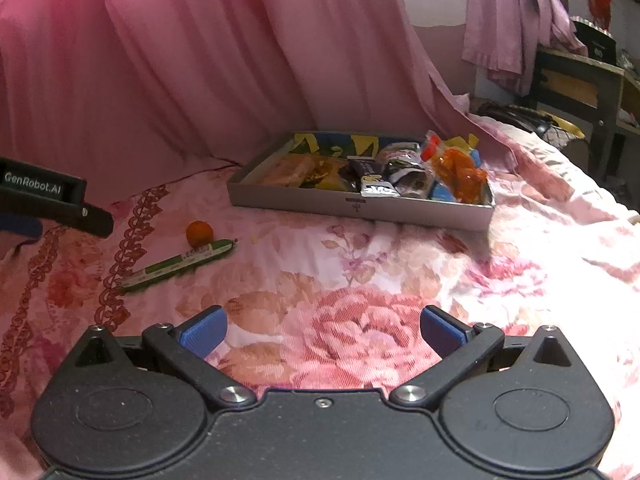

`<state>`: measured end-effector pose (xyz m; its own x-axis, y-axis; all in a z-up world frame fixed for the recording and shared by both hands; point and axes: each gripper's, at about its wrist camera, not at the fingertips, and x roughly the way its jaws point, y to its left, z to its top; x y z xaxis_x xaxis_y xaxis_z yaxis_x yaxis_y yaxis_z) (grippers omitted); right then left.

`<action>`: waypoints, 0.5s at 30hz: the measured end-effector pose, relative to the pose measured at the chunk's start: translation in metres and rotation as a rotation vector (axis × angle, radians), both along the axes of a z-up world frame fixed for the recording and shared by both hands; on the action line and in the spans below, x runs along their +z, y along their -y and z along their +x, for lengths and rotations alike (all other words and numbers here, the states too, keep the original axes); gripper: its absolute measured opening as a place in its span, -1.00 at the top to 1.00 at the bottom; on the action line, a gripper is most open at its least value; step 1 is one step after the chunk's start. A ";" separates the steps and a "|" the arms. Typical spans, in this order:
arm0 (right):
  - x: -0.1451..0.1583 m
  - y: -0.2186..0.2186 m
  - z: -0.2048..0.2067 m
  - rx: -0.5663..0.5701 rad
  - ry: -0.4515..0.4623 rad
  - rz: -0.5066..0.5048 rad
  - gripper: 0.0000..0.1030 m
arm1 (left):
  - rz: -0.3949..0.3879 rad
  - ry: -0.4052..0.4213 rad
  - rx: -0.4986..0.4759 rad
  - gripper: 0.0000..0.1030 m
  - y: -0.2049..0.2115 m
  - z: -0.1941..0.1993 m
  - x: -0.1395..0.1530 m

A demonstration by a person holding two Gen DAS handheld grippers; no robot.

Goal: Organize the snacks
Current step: 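Lower the left tool to the green stick while the right tool approaches the mandarin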

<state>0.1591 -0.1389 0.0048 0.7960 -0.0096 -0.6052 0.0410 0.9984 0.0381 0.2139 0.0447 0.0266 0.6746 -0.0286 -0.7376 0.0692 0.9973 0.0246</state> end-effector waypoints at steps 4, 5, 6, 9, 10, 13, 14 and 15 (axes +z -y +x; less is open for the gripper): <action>-0.006 -0.005 0.013 0.016 0.004 -0.002 -0.99 | -0.021 -0.010 -0.034 -0.99 -0.007 0.016 -0.004; -0.007 -0.007 0.016 0.022 0.005 -0.005 -0.99 | -0.031 -0.010 -0.047 -0.99 -0.011 0.019 -0.005; -0.008 -0.010 0.019 0.030 0.005 -0.009 -0.99 | -0.035 -0.009 -0.059 -0.99 -0.014 0.022 -0.005; -0.013 -0.017 0.029 0.053 0.006 -0.022 -0.99 | -0.008 0.005 -0.086 -0.99 -0.024 0.030 -0.008; -0.014 -0.020 0.033 0.062 0.006 -0.026 -0.99 | 0.010 0.009 -0.094 -0.99 -0.028 0.033 -0.010; -0.020 -0.027 0.043 0.081 0.004 -0.033 -0.99 | 0.011 -0.043 -0.089 -0.99 -0.038 0.039 -0.019; -0.022 -0.029 0.047 0.088 0.001 -0.032 -0.99 | 0.000 -0.063 -0.088 -0.99 -0.040 0.041 -0.023; -0.025 -0.031 0.051 0.095 -0.003 -0.031 -0.99 | -0.005 -0.072 -0.090 -0.99 -0.042 0.043 -0.026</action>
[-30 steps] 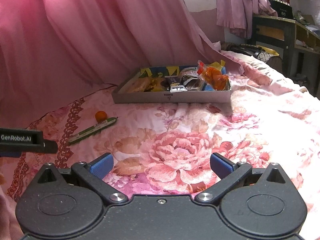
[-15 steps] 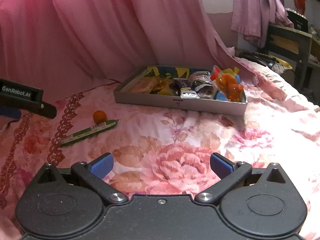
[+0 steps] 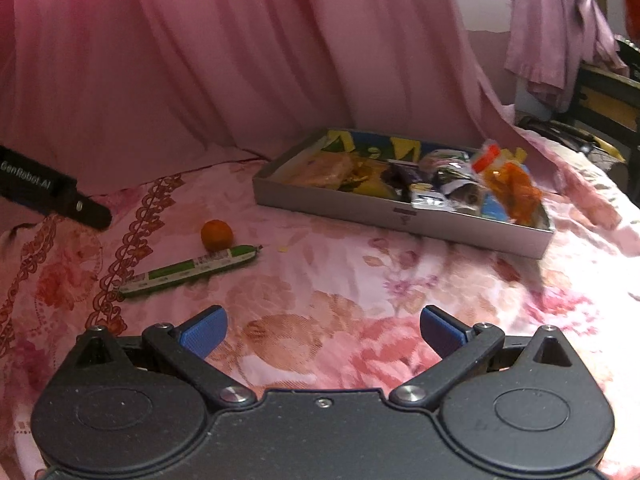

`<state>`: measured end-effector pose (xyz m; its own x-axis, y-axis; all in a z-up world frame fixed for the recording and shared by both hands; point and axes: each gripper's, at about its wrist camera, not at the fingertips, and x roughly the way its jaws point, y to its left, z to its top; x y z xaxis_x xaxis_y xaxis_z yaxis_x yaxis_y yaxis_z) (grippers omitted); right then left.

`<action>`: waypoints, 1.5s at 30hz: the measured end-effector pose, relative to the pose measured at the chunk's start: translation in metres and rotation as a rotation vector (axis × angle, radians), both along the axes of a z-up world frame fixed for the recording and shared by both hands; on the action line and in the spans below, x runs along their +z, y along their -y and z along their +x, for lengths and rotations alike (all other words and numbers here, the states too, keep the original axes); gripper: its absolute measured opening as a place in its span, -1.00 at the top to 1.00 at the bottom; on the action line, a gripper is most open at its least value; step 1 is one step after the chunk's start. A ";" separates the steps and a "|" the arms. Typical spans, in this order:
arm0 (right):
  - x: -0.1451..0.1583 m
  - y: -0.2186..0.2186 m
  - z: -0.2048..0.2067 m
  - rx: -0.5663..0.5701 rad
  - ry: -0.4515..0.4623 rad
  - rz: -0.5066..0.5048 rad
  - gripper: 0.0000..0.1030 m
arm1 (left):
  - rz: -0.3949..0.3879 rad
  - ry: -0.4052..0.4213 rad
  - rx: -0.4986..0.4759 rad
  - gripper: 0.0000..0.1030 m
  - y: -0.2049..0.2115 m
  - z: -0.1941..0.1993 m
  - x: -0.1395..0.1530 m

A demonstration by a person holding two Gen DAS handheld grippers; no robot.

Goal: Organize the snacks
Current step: 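Lower the left tool to the green stick while the right tool approaches the mandarin, then grasp the green stick with the left tool while the right tool grasps the mandarin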

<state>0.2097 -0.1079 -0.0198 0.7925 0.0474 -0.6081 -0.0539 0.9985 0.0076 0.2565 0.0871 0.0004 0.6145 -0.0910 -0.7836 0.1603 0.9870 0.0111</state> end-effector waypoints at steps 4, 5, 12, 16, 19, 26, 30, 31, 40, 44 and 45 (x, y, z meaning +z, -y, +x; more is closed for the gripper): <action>-0.006 -0.009 0.013 0.033 -0.013 -0.006 -0.99 | 0.010 -0.018 -0.011 -0.99 0.000 0.007 -0.010; -0.006 -0.010 0.016 0.041 -0.013 -0.007 -0.99 | 0.005 -0.023 -0.023 -0.99 0.002 0.008 -0.012; -0.002 0.003 0.061 0.093 -0.019 0.027 -0.99 | 0.037 -0.047 -0.147 -0.99 0.023 0.007 -0.027; -0.004 0.005 0.092 0.133 -0.046 0.064 -0.98 | 0.052 -0.057 -0.189 -0.99 0.036 0.012 -0.036; -0.003 0.000 0.116 0.196 -0.081 0.093 -0.98 | 0.072 -0.058 -0.219 -0.93 0.043 0.015 -0.044; -0.009 -0.015 0.159 0.391 -0.184 0.231 -0.66 | 0.098 -0.078 -0.294 -0.61 0.052 0.016 -0.058; -0.015 -0.028 0.169 0.459 -0.213 0.216 -0.38 | 0.082 -0.081 -0.307 -0.42 0.053 0.019 -0.059; -0.016 -0.031 0.171 0.470 -0.219 0.209 -0.34 | 0.074 -0.082 -0.313 -0.31 0.053 0.019 -0.060; -0.026 -0.044 0.183 0.478 -0.248 0.171 0.28 | 0.026 -0.103 -0.348 0.08 0.057 0.022 -0.064; -0.026 -0.040 0.183 0.458 -0.245 0.179 0.32 | -0.016 -0.132 -0.357 0.39 0.056 0.023 -0.062; -0.025 -0.038 0.182 0.451 -0.241 0.179 0.32 | -0.030 -0.143 -0.356 0.49 0.055 0.024 -0.061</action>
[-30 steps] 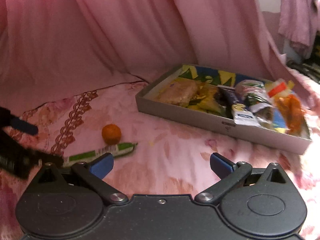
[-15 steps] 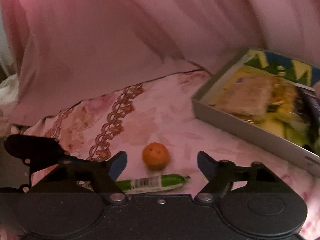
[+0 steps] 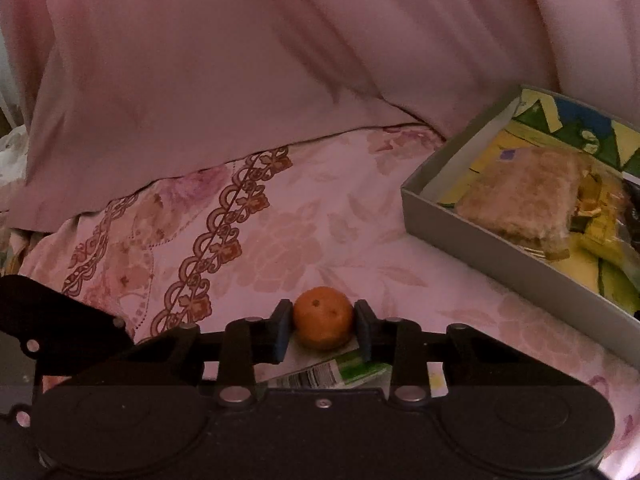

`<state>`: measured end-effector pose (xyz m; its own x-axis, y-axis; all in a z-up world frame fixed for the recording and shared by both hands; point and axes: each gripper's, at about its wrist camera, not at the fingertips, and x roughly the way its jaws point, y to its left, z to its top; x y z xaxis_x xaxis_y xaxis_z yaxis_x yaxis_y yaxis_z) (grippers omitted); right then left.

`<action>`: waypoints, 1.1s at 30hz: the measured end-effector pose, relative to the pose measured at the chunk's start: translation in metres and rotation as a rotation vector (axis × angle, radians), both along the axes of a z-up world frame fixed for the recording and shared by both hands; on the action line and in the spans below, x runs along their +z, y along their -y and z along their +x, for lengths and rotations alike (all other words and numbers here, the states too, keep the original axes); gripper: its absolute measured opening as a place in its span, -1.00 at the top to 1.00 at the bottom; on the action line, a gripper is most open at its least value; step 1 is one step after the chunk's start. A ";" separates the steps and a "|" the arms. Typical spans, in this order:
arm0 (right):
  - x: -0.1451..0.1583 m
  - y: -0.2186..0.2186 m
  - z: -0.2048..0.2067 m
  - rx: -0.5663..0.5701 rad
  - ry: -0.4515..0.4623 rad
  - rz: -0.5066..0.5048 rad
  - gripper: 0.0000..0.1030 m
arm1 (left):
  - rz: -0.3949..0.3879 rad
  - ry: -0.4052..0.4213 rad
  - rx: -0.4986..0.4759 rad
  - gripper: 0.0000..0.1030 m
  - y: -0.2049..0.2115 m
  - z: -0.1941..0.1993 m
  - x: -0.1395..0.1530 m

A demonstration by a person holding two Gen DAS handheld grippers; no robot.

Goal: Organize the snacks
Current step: 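Grasp the green stick with the left tool while the right tool grasps the mandarin, then carry the green stick with the left tool while the right tool carries the mandarin to the tray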

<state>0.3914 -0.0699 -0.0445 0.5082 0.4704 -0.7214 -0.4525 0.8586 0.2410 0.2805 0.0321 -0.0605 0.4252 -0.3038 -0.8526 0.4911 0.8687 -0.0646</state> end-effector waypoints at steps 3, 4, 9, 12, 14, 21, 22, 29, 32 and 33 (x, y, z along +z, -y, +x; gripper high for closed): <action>0.008 0.013 -0.004 -0.031 0.021 0.005 0.33 | -0.045 -0.040 0.009 0.61 -0.003 0.002 0.000; 0.011 0.019 -0.006 -0.045 0.031 0.003 0.33 | -0.063 -0.054 0.013 0.62 -0.003 0.003 -0.001; 0.027 0.047 -0.016 -0.094 0.062 -0.013 0.33 | -0.105 -0.091 0.057 0.62 0.000 0.009 -0.006; 0.036 0.064 -0.026 -0.109 0.071 -0.025 0.33 | -0.112 -0.079 0.074 0.61 0.011 0.015 -0.008; 0.043 0.073 -0.036 -0.117 0.079 -0.039 0.33 | -0.119 -0.079 0.100 0.61 0.017 0.019 -0.010; 0.060 0.098 -0.075 -0.154 0.102 -0.037 0.33 | -0.136 -0.070 0.171 0.64 0.025 0.022 -0.010; 0.060 0.102 -0.081 -0.165 0.107 -0.024 0.33 | -0.151 -0.083 0.185 0.64 0.024 0.022 -0.010; 0.053 0.110 -0.098 -0.224 0.134 0.020 0.33 | -0.344 -0.265 0.308 0.64 0.009 0.017 -0.010; 0.056 0.107 -0.101 -0.213 0.153 0.023 0.33 | -0.414 -0.302 0.324 0.65 0.006 0.011 -0.011; 0.056 0.106 -0.101 -0.210 0.157 0.026 0.33 | -0.430 -0.305 0.321 0.65 0.006 0.009 -0.010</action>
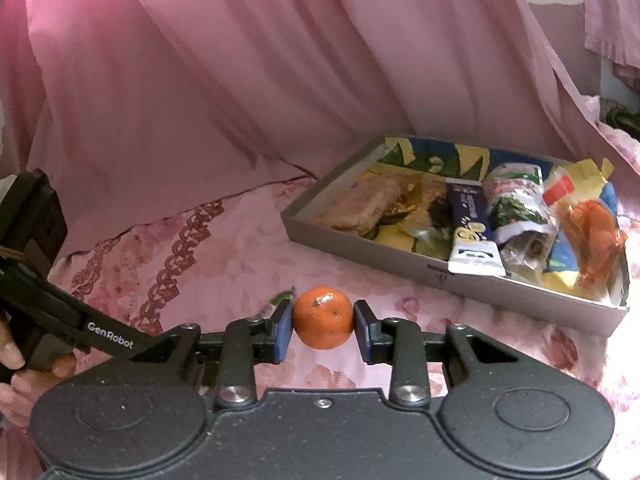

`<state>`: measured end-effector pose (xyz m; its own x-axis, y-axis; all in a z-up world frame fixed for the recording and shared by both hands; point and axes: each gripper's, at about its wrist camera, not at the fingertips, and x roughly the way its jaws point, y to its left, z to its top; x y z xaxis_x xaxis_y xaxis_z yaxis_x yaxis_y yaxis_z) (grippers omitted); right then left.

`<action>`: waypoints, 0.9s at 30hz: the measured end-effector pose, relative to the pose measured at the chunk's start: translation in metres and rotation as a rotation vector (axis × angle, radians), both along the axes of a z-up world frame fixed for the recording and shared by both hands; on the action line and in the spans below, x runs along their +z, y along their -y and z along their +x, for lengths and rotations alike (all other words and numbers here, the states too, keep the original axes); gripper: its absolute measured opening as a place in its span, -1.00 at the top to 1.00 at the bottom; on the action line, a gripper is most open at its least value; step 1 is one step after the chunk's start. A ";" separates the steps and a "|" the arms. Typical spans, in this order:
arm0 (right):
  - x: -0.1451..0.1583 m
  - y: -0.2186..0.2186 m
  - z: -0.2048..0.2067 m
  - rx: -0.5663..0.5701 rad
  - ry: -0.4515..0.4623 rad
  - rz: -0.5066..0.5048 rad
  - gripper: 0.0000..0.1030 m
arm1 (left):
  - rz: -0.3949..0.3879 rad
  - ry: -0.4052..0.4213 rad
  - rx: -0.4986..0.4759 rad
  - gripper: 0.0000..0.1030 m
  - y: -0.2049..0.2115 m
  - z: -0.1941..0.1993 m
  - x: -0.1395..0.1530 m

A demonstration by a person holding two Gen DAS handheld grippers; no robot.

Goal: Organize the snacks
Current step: 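Carry the green stick with the left tool while the right tool carries the mandarin to the tray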

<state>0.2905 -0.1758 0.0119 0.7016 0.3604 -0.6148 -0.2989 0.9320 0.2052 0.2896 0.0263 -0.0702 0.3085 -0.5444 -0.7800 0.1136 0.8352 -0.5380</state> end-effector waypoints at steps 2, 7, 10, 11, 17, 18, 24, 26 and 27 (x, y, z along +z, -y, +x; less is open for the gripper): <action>0.000 -0.002 -0.001 0.006 0.005 0.000 0.33 | -0.032 0.002 -0.001 0.65 0.001 -0.003 0.004; -0.001 -0.001 -0.001 -0.007 0.020 -0.012 0.33 | -0.098 0.037 0.008 0.65 0.000 -0.011 0.015; 0.002 0.003 0.002 -0.041 0.045 -0.007 0.33 | -0.083 0.108 0.018 0.65 0.002 -0.012 0.024; 0.004 0.004 0.004 -0.053 0.053 -0.002 0.33 | -0.062 0.140 0.020 0.65 0.003 -0.012 0.029; 0.007 0.015 0.030 -0.146 0.117 0.010 0.33 | 0.026 0.338 0.058 0.65 0.028 0.027 0.064; 0.006 0.016 0.035 -0.161 0.128 0.002 0.33 | 0.019 0.363 0.066 0.65 0.031 0.035 0.068; 0.000 0.020 0.063 -0.211 0.172 -0.024 0.33 | 0.150 0.502 0.097 0.65 0.051 0.072 0.070; -0.005 0.017 0.073 -0.213 0.168 -0.029 0.33 | 0.175 0.507 0.121 0.65 0.053 0.084 0.063; -0.008 0.015 0.078 -0.211 0.168 -0.032 0.33 | 0.191 0.508 0.118 0.65 0.055 0.090 0.059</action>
